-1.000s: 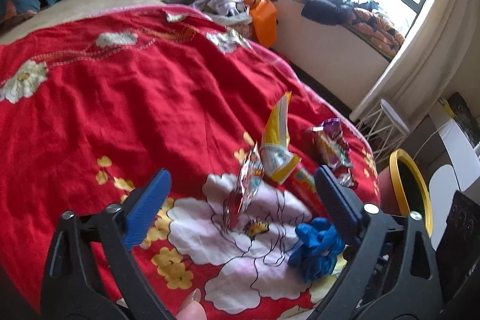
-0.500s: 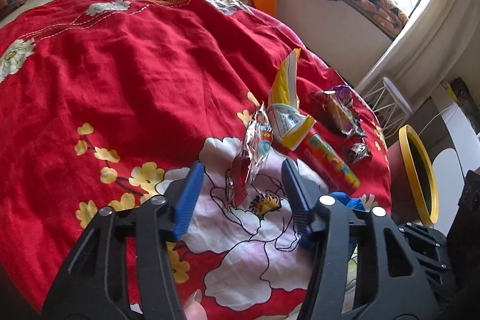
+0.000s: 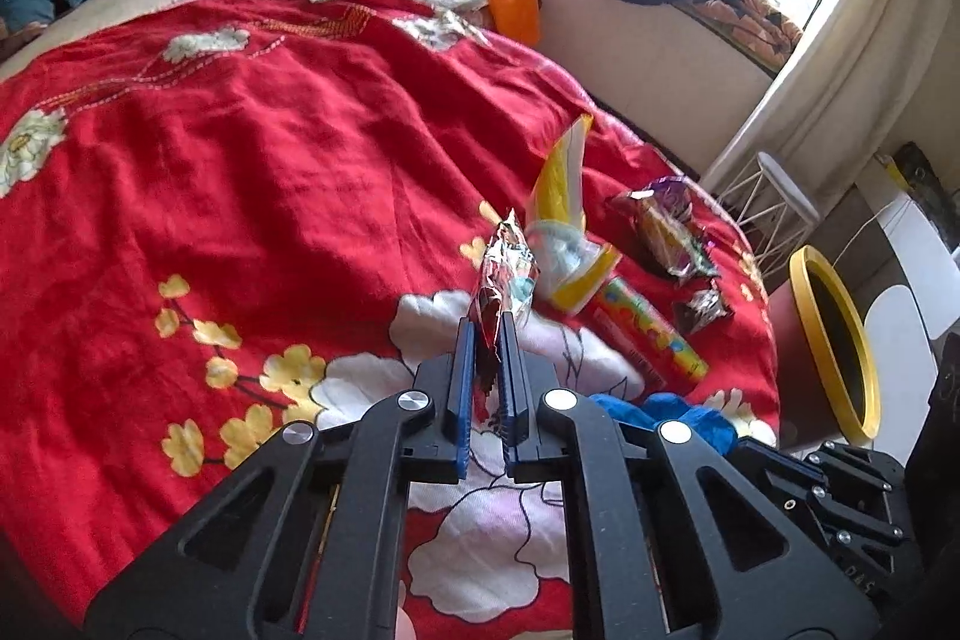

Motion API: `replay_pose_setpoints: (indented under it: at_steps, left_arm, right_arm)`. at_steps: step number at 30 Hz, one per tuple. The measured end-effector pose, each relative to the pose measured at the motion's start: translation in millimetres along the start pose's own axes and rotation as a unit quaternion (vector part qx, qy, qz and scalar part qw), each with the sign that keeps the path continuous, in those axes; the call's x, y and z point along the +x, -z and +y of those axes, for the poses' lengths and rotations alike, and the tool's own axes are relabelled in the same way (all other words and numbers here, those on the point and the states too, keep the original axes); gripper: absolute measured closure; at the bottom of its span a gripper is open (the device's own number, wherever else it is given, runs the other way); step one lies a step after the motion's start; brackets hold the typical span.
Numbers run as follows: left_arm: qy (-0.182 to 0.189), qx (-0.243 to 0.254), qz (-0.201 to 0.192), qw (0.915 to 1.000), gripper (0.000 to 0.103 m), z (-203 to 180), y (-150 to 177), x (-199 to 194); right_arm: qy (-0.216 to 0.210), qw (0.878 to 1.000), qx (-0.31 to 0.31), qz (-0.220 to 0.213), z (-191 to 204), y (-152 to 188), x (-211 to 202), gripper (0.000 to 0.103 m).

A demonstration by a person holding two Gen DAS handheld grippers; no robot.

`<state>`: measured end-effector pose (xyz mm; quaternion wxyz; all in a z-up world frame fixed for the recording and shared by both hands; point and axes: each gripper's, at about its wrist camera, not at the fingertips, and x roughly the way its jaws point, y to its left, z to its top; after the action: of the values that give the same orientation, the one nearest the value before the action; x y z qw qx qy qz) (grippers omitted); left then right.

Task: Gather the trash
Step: 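Grasp a silver candy wrapper with the left tool while the right tool grasps the blue glove, then carry the wrapper and blue glove in both tools over the bin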

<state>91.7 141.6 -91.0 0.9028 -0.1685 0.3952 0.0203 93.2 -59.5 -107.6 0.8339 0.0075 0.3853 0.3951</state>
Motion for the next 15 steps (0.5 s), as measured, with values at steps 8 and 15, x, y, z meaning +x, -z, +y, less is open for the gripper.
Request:
replay_pose_setpoints:
  at_steps: [8,15]
  left_arm:
    - [0.010,0.002,-0.030,0.9995,0.099,-5.3,-11.5,-18.6]
    - [0.020,0.013,-0.046,0.9986,0.099,-16.7,-17.3,-30.3]
  right_arm:
    - [-0.005,1.000,-0.010,-0.024,4.8,-2.0,-14.0,0.101]
    - [-0.012,0.999,-0.010,-0.047,5.2,-6.8,-27.9,0.101]
